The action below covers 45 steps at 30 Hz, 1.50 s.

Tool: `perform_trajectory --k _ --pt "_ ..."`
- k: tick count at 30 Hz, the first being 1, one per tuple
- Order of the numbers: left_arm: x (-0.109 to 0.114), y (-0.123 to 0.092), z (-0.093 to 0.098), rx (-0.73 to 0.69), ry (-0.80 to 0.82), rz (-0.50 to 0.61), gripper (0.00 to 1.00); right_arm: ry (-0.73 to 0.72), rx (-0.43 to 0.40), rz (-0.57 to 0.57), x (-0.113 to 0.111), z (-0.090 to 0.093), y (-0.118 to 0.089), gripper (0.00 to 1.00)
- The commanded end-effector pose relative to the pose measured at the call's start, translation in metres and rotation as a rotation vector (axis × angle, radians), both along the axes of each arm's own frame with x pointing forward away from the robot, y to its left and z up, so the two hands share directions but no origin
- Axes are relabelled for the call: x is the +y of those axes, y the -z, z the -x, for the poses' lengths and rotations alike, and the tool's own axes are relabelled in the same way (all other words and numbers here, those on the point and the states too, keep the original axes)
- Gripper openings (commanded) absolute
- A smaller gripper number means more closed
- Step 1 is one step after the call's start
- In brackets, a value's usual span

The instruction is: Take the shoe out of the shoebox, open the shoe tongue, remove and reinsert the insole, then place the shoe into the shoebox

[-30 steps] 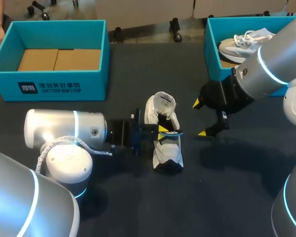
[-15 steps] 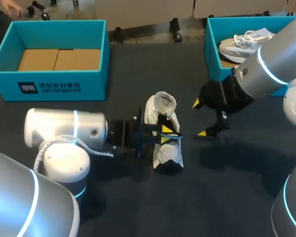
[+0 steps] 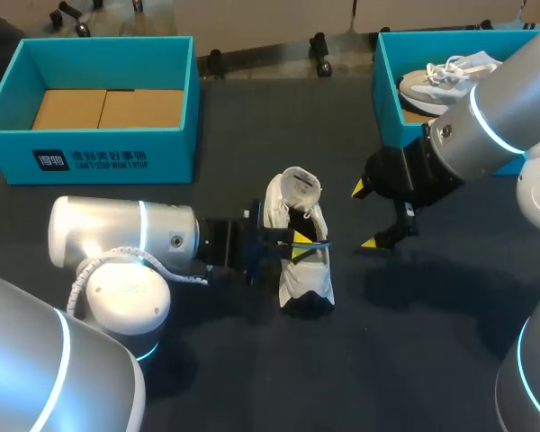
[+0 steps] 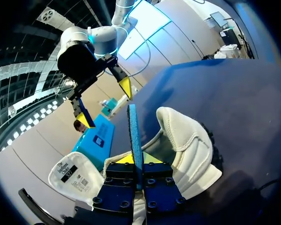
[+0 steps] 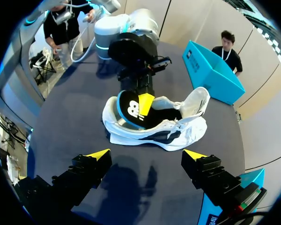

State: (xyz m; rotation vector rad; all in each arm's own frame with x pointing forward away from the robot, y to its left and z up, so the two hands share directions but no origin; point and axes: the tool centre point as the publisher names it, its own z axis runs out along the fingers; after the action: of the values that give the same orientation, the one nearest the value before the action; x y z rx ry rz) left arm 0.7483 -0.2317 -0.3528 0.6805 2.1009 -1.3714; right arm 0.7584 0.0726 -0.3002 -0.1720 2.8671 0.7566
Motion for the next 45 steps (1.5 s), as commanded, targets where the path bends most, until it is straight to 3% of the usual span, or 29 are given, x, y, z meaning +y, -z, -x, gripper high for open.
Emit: perform_trajectory --k 1,2,3,6,7,8,11,13,14,24,33,34,36,38,39,40,44,45 --pt "-0.006 0.0 0.0 0.001 -0.011 -0.005 0.04 0.0 -0.001 -0.001 0.0 0.001 0.0 1.0" --pt "-0.005 -0.003 0.001 0.005 -0.013 0.003 0.44 0.0 -0.001 -0.001 0.0 0.001 0.0 1.0" --pt "-0.004 -0.005 0.002 0.008 -0.011 0.01 0.9 0.0 -0.001 -0.001 0.0 0.001 0.0 1.0" --pt "-0.003 -0.012 0.008 0.013 0.003 0.029 0.8 0.0 -0.001 -0.001 0.0 0.001 0.0 1.0" --pt "-0.002 -0.014 0.01 0.013 0.009 0.032 0.61 0.0 -0.001 -0.001 0.0 0.001 0.0 1.0" --pt "-0.002 -0.015 0.012 0.014 0.013 0.035 0.51 0.0 -0.001 -0.001 0.0 0.001 0.0 1.0" --pt "-0.001 -0.018 0.016 0.02 0.021 0.046 0.35 0.0 -0.001 -0.001 0.0 0.001 0.0 1.0" --pt "-0.001 -0.017 0.018 0.022 0.03 0.041 0.05 0.0 -0.001 -0.001 0.0 0.001 0.0 1.0" --pt "-0.001 -0.015 0.019 0.028 0.036 0.035 0.0 0.0 -0.001 -0.001 0.0 0.001 0.0 1.0" --pt "-0.006 0.007 0.004 0.009 0.025 -0.029 0.0 0.0 -0.001 -0.001 0.0 0.001 0.0 1.0" --pt "-0.004 0.008 -0.004 0.002 -0.006 -0.039 0.0 0.0 -0.001 -0.001 0.0 0.001 0.0 1.0" --pt "-0.003 0.005 -0.003 0.0 -0.008 -0.032 0.07 0.0 -0.001 -0.001 0.0 0.001 0.0 1.0" --pt "-0.001 -0.002 -0.002 0.0 -0.008 -0.016 0.6 0.0 -0.001 -0.001 0.0 0.001 0.0 1.0" --pt "0.001 -0.009 0.0 -0.002 -0.004 0.002 0.64 0.0 -0.001 -0.001 0.0 0.001 0.0 1.0" --pt "0.002 -0.012 0.0 -0.002 0.0 0.005 0.6 0.0 -0.001 -0.001 0.0 0.001 0.0 1.0" --pt "0.003 -0.014 0.001 -0.001 0.002 0.014 0.48 0.0 -0.001 -0.001 0.0 0.001 0.0 1.0" --pt "0.006 -0.016 0.006 0.009 0.014 0.016 0.3 0.0 -0.001 -0.001 0.0 0.001 0.0 1.0" --pt "0.006 -0.014 0.008 0.01 0.019 0.012 0.21 0.0 -0.001 -0.001 0.0 0.001 0.0 1.0"
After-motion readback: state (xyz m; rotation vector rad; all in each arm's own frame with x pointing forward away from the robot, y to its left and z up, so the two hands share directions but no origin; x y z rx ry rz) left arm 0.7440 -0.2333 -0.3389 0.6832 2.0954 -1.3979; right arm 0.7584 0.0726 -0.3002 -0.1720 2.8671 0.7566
